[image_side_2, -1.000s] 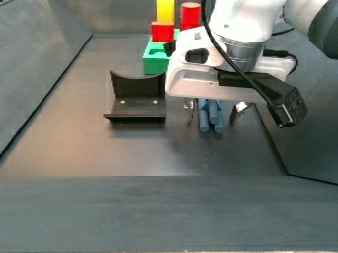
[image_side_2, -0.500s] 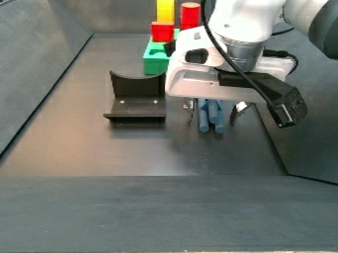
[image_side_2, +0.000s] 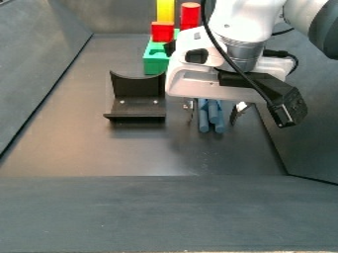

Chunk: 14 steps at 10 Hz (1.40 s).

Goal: Pick up the 3 prong object. Move up. Rotate the 3 prong object. Place the 3 prong object on the fixture. Regrasp the 3 prong object. Move to above the board. Insert the 3 prong object.
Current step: Rotate the 3 prong object, then move up, then place the 3 prong object on the fixture.

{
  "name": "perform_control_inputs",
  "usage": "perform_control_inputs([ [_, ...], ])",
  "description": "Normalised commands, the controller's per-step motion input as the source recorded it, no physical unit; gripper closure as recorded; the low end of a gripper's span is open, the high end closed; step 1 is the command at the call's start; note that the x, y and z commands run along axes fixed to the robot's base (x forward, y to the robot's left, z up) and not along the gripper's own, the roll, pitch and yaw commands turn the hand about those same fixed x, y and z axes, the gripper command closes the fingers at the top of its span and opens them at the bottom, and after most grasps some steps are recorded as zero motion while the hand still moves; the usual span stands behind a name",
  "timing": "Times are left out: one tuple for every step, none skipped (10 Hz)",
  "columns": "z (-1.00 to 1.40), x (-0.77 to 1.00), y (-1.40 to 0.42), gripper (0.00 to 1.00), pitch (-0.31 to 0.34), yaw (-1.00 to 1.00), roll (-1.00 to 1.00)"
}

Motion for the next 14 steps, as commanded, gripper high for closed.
perform_control_inputs([
  [-0.18, 0.03, 0.0, 0.0, 0.0, 0.0, 0.18],
  [-0.18, 0.03, 0.0, 0.0, 0.0, 0.0, 0.18],
  [-0.18, 0.03, 0.0, 0.0, 0.0, 0.0, 0.18],
  [0.0, 0.0, 0.0, 1.0, 0.0, 0.0, 0.0],
  [0.83, 0.0, 0.0, 1.0, 0.0, 0.0, 0.0],
  [0.82, -0.01, 0.0, 1.0, 0.008, 0.0, 0.0],
  [0.73, -0.03, -0.01, 1.0, 0.028, 0.01, -0.02],
  [0.58, -0.02, -0.01, 1.0, 0.036, 0.01, -0.05],
  [0.5, -0.02, 0.0, 1.0, 0.038, 0.01, -0.07],
  [0.33, -0.02, -0.01, 1.0, 0.032, 0.02, -0.09],
  [0.21, -0.02, 0.0, 1.0, 0.023, 0.02, -0.11],
  [1.0, 0.0, 0.0, 1.0, 0.0, 0.0, 0.0],
  [1.0, 0.0, 0.0, 1.0, -0.003, 0.0, -0.01],
  [1.0, -0.01, 0.0, 1.0, 0.018, 0.01, -0.03],
])
